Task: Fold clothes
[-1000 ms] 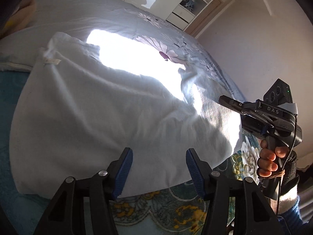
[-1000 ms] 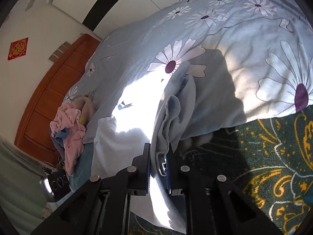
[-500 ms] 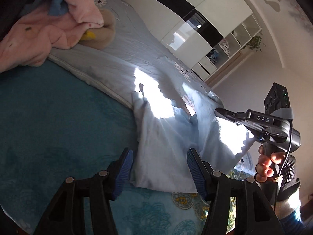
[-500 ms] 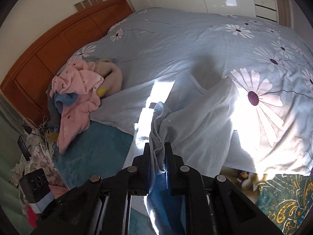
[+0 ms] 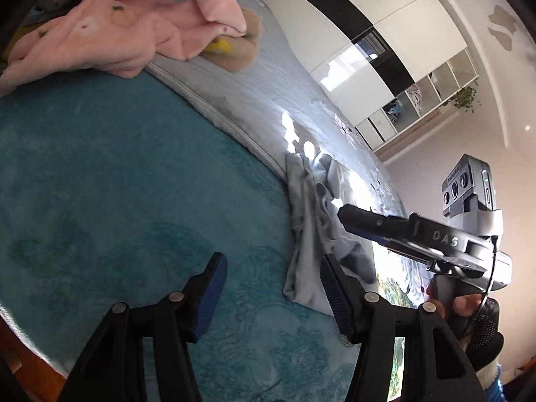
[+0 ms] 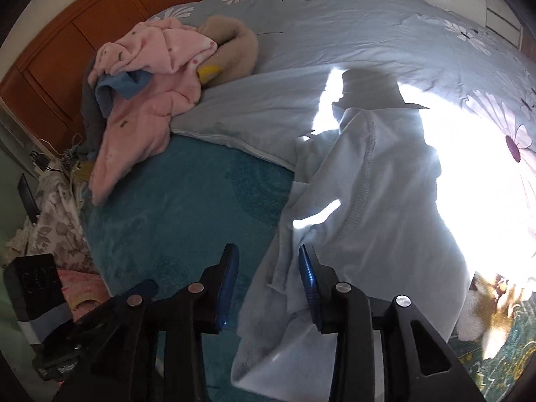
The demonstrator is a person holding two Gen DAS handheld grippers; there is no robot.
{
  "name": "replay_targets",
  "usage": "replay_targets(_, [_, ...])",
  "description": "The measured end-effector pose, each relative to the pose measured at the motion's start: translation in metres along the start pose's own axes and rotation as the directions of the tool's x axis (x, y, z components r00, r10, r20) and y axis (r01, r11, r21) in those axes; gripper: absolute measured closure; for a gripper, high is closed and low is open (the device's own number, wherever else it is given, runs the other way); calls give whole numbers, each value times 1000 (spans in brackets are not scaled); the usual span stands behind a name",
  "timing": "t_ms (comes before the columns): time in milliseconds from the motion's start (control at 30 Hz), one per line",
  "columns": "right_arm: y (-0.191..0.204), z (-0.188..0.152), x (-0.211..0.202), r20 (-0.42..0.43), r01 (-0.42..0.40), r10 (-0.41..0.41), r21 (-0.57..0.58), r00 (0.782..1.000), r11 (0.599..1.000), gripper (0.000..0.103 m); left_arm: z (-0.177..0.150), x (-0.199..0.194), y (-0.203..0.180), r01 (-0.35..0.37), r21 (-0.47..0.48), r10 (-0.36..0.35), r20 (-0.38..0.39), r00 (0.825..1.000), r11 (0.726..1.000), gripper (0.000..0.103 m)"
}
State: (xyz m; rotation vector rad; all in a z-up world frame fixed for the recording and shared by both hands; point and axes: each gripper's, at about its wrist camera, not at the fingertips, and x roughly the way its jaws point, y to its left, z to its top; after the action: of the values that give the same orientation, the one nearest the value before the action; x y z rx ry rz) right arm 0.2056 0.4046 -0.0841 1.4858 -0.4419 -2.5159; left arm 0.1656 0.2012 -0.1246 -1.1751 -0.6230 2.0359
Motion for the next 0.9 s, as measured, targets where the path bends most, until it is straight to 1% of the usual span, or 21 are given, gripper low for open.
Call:
replay_targets(33, [-2, -1, -7, 24, -17, 17, 14, 1000, 1000, 64, 0, 3, -5, 20, 7, -20, -10, 1000, 1000, 41])
replay_targets(133, [-23, -10, -36, 109, -5, -2, 68, 994, 998, 61, -3, 15, -22, 80, 23, -79, -54, 995, 997, 39])
replay_targets(200, [-43, -14, -44, 124, -26, 11, 121, 992, 992, 59, -5, 23, -35, 78, 53, -73, -75, 994, 996, 38])
replay_targets(267, [-55, -11, -43, 114, -18, 0, 153, 993, 988, 59, -7, 30, -48, 71, 86, -63, -95, 993, 994, 38])
replay_targets(333, [-64, -2, -39, 105, -3, -16, 176, 994, 984, 59, -8, 35, -61, 57, 127, -45, -96, 994, 990, 38])
replay_targets(467, [-67, 28, -18, 79, 7, -20, 162, 997, 987, 59, -5, 45, -82, 53, 211, -31, -107, 994, 976, 38])
replay_targets(533, [-66, 41, -3, 56, 47, -56, 146, 997, 988, 59, -4, 54, -84, 36, 216, -9, -124, 992, 976, 38])
replay_targets(600, [-60, 53, 13, 20, 96, -99, 121, 995, 988, 59, -3, 60, -81, 30, 200, -1, -142, 990, 979, 40])
replay_targets(667, [-56, 62, 27, -15, 132, -131, 111, 991, 985, 59, -3, 62, -76, 47, 181, -20, -152, 988, 982, 40])
replay_targets(733, [-52, 67, 40, -55, 169, -164, 105, 985, 980, 59, -2, 62, -73, 50, 170, -24, -152, 988, 984, 42])
replay_targets(767, [-52, 68, 45, -70, 187, -180, 99, 981, 977, 59, -1, 61, -71, 47, 167, -22, -153, 988, 985, 46])
replay_targets(800, [-51, 68, 49, -81, 198, -191, 94, 978, 976, 59, -1, 62, -68, 44, 159, -19, -157, 987, 986, 53])
replay_targets(833, [-51, 68, 51, -88, 215, -208, 91, 974, 972, 59, -1, 62, -65, 41, 150, -17, -162, 987, 988, 58])
replay_targets(867, [-51, 68, 54, -95, 233, -225, 88, 970, 968, 64, -1, 61, -63, 45, 145, -21, -160, 987, 988, 68])
replay_targets(900, [-52, 68, 56, -98, 243, -235, 87, 967, 966, 69, -2, 59, -61, 50, 142, -28, -158, 987, 989, 75])
